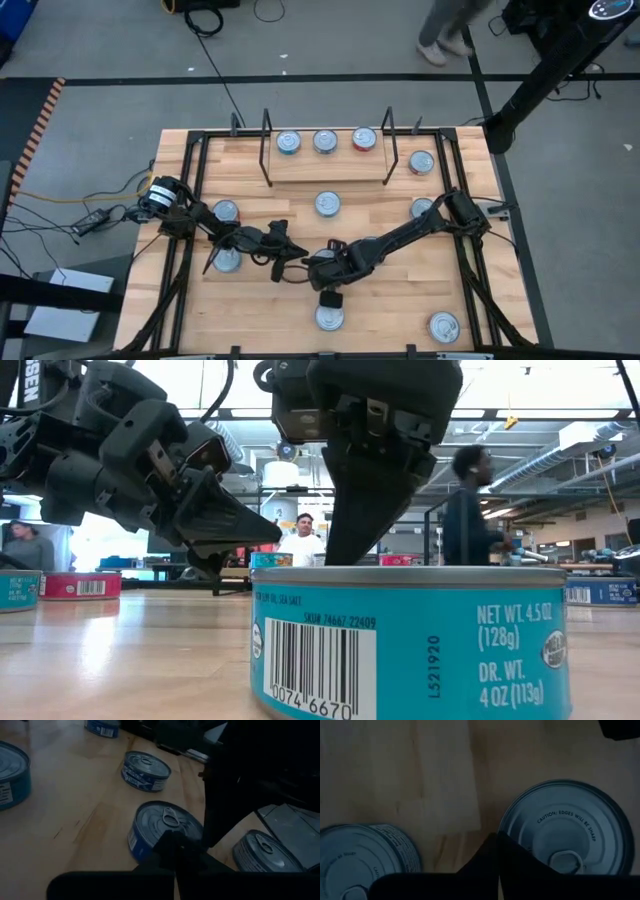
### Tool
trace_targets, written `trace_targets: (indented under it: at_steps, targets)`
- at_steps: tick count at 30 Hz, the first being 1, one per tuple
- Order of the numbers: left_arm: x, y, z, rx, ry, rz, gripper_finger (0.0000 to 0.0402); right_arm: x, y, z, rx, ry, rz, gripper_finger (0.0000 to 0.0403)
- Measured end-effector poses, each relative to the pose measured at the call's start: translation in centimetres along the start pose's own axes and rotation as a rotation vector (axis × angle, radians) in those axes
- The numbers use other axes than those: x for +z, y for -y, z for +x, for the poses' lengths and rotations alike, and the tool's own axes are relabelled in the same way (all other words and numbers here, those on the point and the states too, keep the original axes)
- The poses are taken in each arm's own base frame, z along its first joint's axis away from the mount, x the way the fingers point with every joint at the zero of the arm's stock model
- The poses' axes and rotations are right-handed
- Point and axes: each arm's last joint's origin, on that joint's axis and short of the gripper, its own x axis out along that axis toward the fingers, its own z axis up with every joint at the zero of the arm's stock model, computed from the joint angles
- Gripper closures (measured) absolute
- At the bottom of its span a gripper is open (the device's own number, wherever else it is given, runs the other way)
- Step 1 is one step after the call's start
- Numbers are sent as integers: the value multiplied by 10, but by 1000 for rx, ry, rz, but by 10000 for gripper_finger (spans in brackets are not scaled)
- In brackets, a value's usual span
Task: Stack canned seafood by type on shelf
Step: Put the center blue tuna can on the shelf
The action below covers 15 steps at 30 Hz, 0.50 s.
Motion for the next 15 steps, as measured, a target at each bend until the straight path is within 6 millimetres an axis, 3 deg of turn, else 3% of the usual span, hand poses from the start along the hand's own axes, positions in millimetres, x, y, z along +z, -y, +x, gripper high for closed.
trace_targets:
  at_steps: [15]
  targets:
    - [14, 8, -2, -116, 130, 55, 401, 25, 26, -50, 279, 8, 183, 402]
